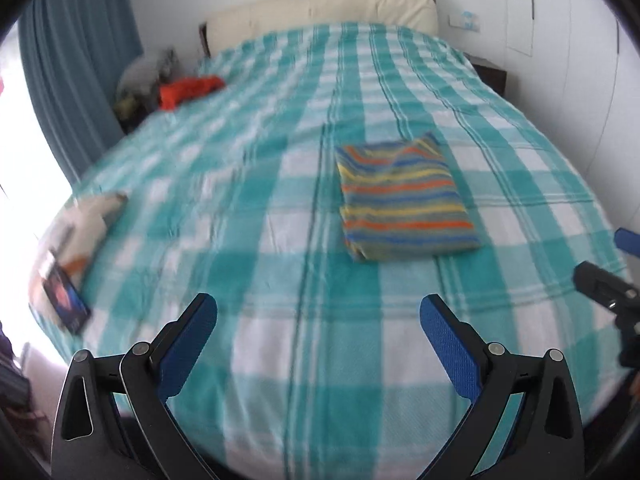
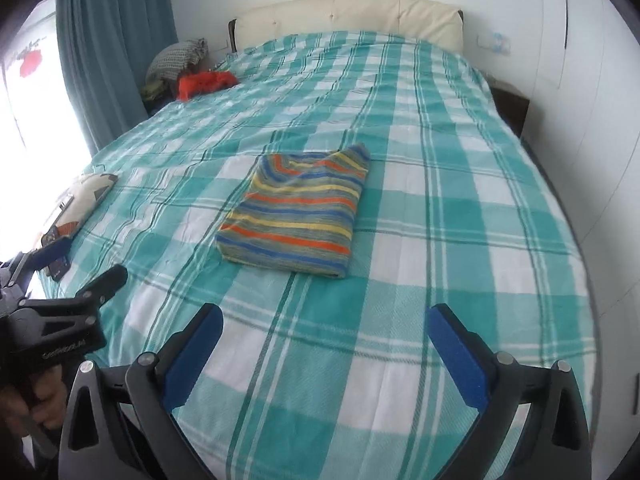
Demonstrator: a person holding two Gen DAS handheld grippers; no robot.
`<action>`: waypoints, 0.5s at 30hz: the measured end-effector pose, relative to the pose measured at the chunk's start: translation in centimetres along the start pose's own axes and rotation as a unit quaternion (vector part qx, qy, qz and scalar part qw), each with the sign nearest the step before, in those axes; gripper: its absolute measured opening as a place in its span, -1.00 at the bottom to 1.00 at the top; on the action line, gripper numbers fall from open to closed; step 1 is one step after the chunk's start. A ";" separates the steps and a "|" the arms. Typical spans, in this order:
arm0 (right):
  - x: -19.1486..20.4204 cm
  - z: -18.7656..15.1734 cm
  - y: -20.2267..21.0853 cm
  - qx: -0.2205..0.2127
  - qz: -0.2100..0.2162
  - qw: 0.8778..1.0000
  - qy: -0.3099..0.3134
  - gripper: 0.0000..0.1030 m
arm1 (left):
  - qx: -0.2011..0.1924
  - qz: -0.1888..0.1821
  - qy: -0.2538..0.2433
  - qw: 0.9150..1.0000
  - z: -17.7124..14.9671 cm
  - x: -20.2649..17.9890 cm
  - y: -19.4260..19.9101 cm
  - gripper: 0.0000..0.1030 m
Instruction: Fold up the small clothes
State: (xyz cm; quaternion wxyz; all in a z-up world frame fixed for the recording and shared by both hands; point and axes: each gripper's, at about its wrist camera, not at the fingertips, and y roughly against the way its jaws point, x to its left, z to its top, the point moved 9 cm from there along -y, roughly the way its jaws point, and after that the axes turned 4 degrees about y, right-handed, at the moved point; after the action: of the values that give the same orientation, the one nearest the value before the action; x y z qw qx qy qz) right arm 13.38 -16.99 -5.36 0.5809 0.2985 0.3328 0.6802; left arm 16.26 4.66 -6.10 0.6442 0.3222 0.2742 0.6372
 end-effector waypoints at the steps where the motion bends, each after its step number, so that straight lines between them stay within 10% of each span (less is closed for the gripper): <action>1: 0.3 -0.1 0.6 0.000 -0.003 1.000 0.002 0.99 | 0.009 -0.006 0.007 1.000 -0.3 0.1 0.4 0.98; 15: 4.6 -3.2 7.1 0.013 -0.007 1.000 0.028 0.99 | -0.019 0.015 0.010 1.000 -2.5 2.0 6.7 0.98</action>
State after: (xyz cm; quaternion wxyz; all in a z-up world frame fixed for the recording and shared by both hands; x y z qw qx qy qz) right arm 5.96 -13.53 -1.47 0.5720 0.2847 0.3595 0.6801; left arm 10.10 6.64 -2.48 0.6375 0.3079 0.2638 0.6551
